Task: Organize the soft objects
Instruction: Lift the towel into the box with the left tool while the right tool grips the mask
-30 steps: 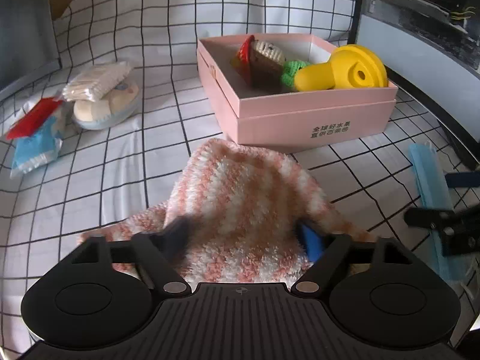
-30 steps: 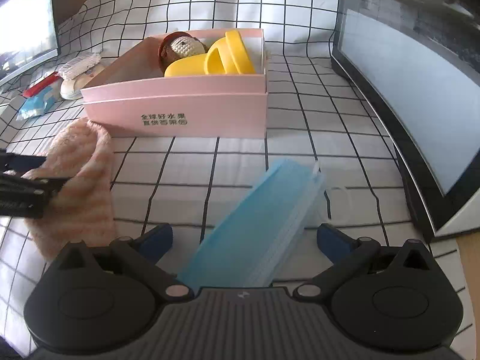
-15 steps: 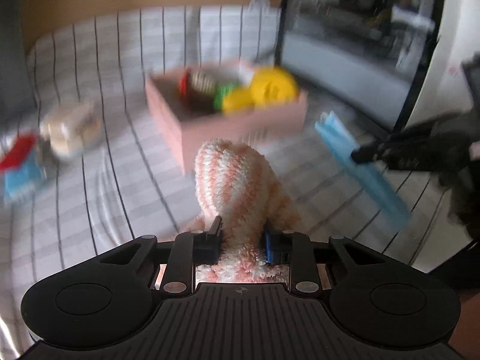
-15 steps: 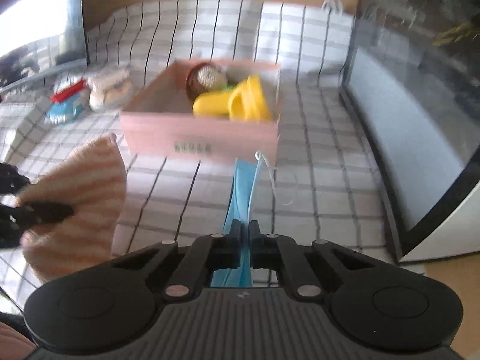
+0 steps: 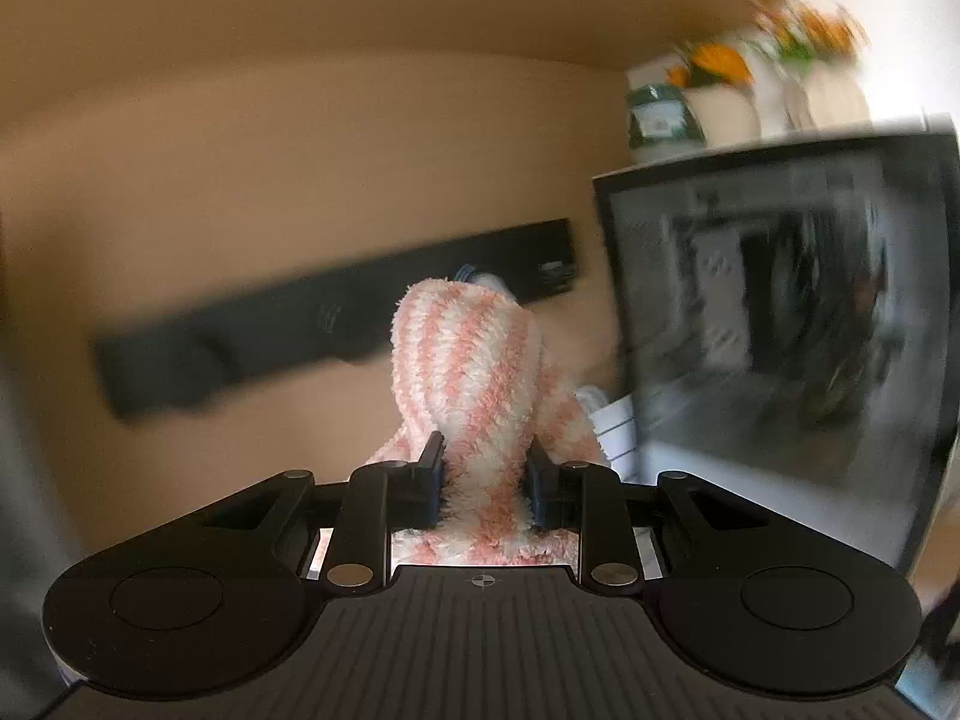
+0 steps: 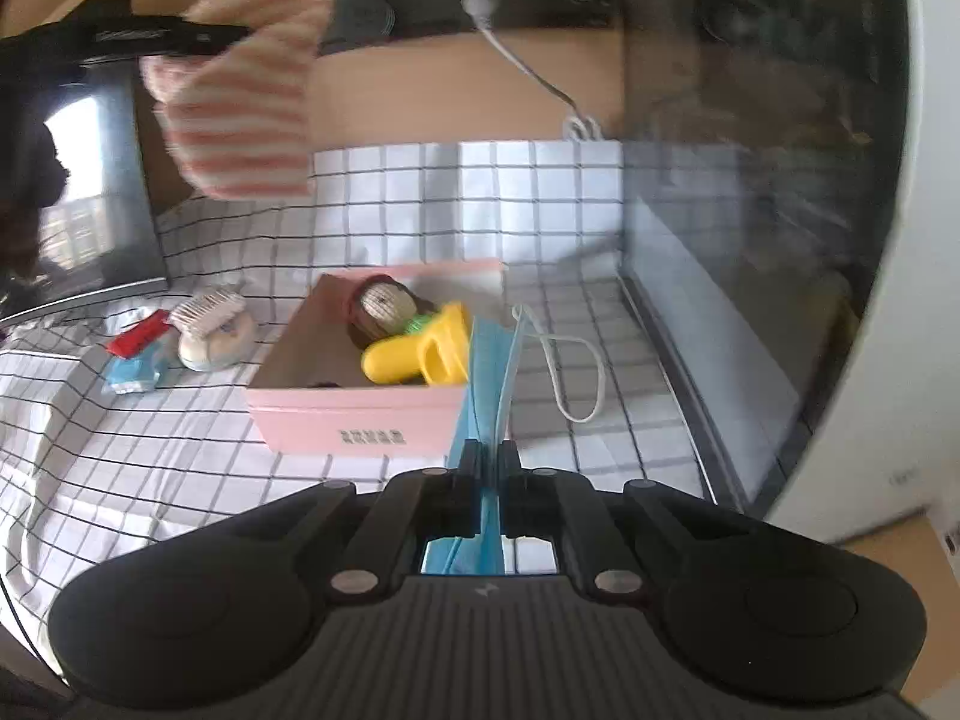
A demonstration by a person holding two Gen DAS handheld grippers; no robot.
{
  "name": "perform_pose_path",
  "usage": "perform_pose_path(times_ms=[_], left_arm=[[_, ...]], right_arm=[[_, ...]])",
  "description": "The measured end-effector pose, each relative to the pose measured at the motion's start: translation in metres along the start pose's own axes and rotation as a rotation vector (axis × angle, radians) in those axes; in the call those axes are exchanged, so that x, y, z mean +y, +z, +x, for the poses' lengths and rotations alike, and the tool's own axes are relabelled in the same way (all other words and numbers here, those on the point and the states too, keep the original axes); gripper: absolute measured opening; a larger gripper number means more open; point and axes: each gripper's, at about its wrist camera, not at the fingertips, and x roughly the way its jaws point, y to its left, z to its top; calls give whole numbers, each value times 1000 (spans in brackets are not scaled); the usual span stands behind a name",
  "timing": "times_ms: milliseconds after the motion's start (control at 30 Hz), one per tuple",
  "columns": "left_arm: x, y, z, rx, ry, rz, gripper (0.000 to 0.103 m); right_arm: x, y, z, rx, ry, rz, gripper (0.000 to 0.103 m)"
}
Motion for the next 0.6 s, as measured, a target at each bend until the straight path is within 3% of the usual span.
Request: perform_pose_path(times_ms=[67, 167, 233, 333, 467, 533, 600], left_arm=[[10, -10, 28, -1, -97, -149, 29], [30, -43, 71, 55, -265, -515, 29], [31, -68, 93, 95, -258, -621, 29], [24, -105, 120, 200, -223, -634, 30], [15, -152, 140, 423, -208, -589, 34], [5, -169, 140, 484, -160, -505, 35], [-12, -174, 131, 473, -124, -365, 33]], right_arm=[[-4, -6, -2, 17, -24, 23, 5], [-10, -13, -5, 41, -68, 50, 5], [-12, -17, -9, 52, -91, 56, 5], [-14, -21, -13, 62, -127, 51, 5], [-14, -23, -12, 81, -149, 55, 5], [-11, -22, -10, 88, -148, 41, 5], [-7, -21, -6, 93, -134, 28, 5]])
